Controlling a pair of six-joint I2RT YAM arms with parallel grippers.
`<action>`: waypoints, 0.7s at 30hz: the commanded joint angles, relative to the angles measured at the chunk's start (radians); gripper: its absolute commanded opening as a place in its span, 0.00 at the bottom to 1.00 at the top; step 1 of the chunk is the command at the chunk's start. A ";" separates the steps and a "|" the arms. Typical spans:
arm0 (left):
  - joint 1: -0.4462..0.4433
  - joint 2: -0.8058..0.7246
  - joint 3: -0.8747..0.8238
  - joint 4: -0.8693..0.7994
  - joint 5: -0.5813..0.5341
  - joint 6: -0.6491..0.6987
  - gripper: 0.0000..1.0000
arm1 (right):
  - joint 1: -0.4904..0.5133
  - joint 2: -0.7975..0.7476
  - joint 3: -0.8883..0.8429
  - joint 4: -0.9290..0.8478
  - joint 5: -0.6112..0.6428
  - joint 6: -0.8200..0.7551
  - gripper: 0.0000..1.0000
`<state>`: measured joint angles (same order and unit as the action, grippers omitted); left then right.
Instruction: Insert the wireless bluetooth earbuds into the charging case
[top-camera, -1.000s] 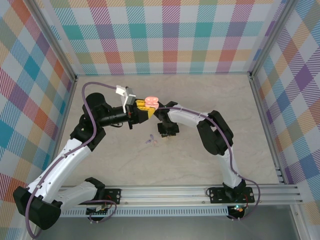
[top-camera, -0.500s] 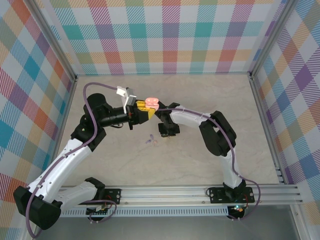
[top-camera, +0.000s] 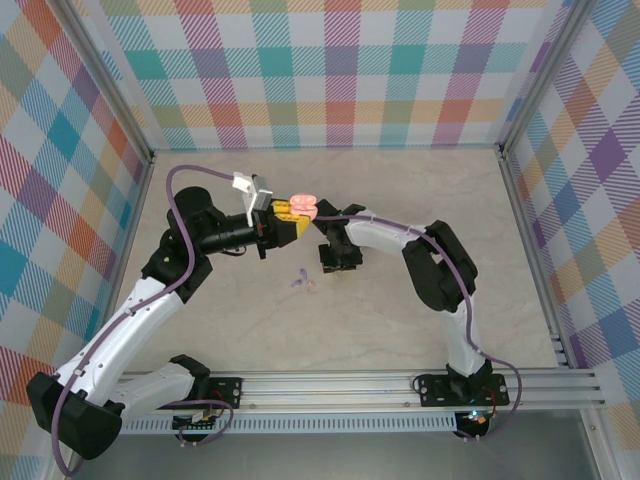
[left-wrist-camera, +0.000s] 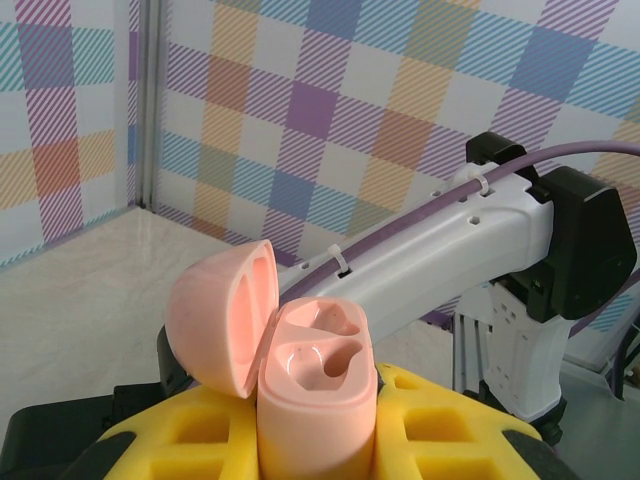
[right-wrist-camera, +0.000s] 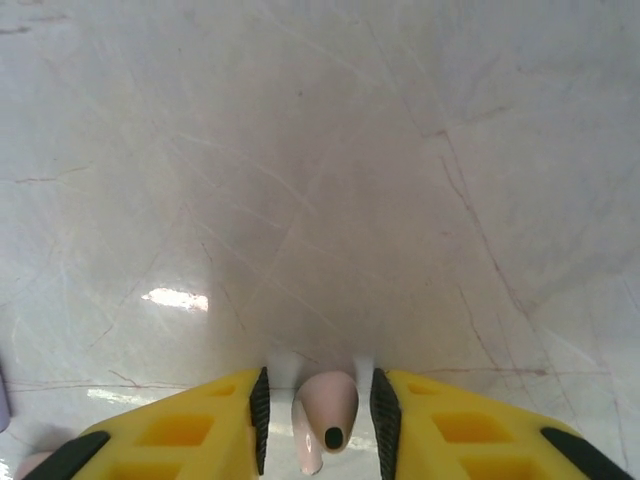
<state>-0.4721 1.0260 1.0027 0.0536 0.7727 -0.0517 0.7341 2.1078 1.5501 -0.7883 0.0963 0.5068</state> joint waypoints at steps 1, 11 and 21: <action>0.013 -0.022 -0.013 0.008 -0.004 0.011 0.20 | -0.015 0.050 0.046 -0.045 0.035 -0.087 0.37; 0.013 -0.024 -0.014 0.009 -0.007 0.013 0.20 | -0.008 0.089 0.126 -0.133 0.045 -0.137 0.35; 0.013 -0.022 -0.015 0.010 -0.007 0.015 0.20 | 0.013 0.095 0.151 -0.191 0.012 -0.156 0.34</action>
<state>-0.4721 1.0252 0.9981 0.0532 0.7650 -0.0513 0.7361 2.1834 1.6783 -0.9180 0.1196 0.3714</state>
